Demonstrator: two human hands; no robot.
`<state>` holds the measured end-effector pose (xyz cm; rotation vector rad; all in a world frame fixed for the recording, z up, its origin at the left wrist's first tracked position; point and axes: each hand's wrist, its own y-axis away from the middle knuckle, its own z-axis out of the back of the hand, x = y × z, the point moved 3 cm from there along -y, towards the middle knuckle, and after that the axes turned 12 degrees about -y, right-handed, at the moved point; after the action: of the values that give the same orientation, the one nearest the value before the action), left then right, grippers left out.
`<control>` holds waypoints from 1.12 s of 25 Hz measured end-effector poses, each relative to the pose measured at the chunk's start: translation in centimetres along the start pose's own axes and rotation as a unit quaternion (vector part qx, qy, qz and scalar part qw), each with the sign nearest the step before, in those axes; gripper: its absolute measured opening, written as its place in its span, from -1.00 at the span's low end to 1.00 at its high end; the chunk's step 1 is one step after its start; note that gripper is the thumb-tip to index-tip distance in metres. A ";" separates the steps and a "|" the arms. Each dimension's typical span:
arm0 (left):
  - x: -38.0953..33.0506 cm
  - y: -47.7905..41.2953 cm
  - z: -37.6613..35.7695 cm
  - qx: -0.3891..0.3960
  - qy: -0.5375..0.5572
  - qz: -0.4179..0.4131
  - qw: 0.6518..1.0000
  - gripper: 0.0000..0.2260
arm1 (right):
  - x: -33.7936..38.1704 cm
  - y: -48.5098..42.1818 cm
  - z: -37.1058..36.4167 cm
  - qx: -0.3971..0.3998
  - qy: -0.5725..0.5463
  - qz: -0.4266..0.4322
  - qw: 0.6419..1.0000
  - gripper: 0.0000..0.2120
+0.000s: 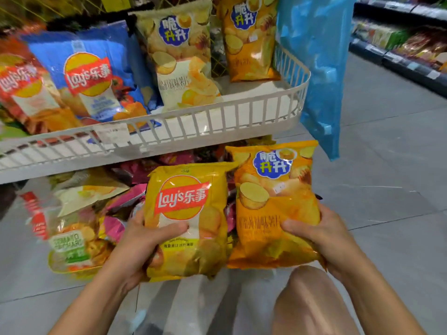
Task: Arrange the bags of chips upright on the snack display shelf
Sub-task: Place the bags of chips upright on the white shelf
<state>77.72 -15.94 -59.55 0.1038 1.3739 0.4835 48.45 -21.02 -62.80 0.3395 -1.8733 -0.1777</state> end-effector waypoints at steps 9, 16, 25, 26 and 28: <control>-6.3 3.6 6.8 -0.011 0.079 -0.128 0.989 -0.14 | 6.1 1.2 -5.4 0.094 -0.030 0.068 0.993 -0.12; -11.1 3.4 11.3 -0.034 0.144 -0.196 0.969 -0.53 | 12.2 0.0 -9.6 0.124 -0.003 0.145 0.982 -0.04; -17.3 3.0 14.1 -0.090 0.134 -0.230 0.960 -0.29 | 20.2 -11.2 -18.5 0.159 -0.030 0.143 0.976 0.10; -17.5 3.0 14.3 -0.085 0.136 -0.237 0.958 -0.16 | 20.0 -12.2 -18.9 0.159 -0.030 0.140 0.977 0.12; -17.5 2.7 14.8 -0.087 0.136 -0.238 0.958 -0.13 | 20.0 -13.8 -19.4 0.162 -0.028 0.135 0.977 0.09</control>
<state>89.11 -17.25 -39.56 -0.4454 1.5568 0.2129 62.94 -39.58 -42.50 0.2987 -1.9840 0.3076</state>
